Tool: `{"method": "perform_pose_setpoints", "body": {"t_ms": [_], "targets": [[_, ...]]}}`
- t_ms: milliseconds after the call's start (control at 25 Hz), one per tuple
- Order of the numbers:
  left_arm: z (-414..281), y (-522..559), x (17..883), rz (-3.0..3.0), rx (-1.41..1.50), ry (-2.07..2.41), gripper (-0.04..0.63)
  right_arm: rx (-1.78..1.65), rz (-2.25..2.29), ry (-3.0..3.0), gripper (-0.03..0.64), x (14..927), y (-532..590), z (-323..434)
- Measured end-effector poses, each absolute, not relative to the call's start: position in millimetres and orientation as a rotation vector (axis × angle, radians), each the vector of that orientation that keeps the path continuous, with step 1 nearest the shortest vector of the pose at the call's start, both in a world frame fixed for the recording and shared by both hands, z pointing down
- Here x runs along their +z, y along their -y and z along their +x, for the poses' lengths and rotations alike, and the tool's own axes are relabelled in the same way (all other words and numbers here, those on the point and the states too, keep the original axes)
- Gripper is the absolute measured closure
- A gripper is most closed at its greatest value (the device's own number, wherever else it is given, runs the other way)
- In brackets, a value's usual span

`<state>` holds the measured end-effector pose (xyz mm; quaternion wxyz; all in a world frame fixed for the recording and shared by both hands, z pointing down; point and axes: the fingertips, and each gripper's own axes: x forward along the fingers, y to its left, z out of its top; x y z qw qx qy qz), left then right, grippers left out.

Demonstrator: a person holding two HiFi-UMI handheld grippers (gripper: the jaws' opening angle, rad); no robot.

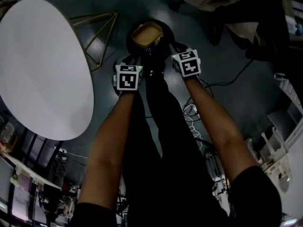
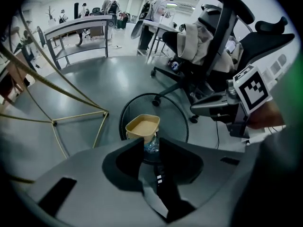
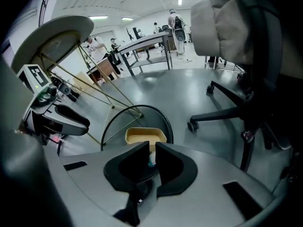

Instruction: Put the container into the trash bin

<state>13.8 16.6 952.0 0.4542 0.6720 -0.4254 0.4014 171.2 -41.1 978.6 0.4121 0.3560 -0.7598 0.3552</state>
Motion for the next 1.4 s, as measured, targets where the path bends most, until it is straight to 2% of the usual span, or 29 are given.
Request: {"method": "perform_pose_setpoints", "body": {"t_ms": [440, 720, 960, 1400], "targets": [[55.4, 3.2, 838.9, 1.751, 0.881, 1.066, 0.564, 0.826, 0.856, 2.050, 0.560, 867.6, 45.2, 145.3], [58.3, 24.0, 753.8, 1.810, 0.791, 1.107, 0.592, 0.811, 0.848, 2.159, 0.563, 770.0, 51.2, 125.1], [61.6, 42.6, 645.9, 1.955, 0.661, 1.098, 0.592, 0.768, 0.842, 2.330, 0.566, 655.5, 67.9, 97.0], [18.6, 73.9, 447.2, 2.188, 0.372, 1.236, 0.592, 0.590, 0.785, 2.705, 0.569, 423.6, 79.2, 71.2]]}}
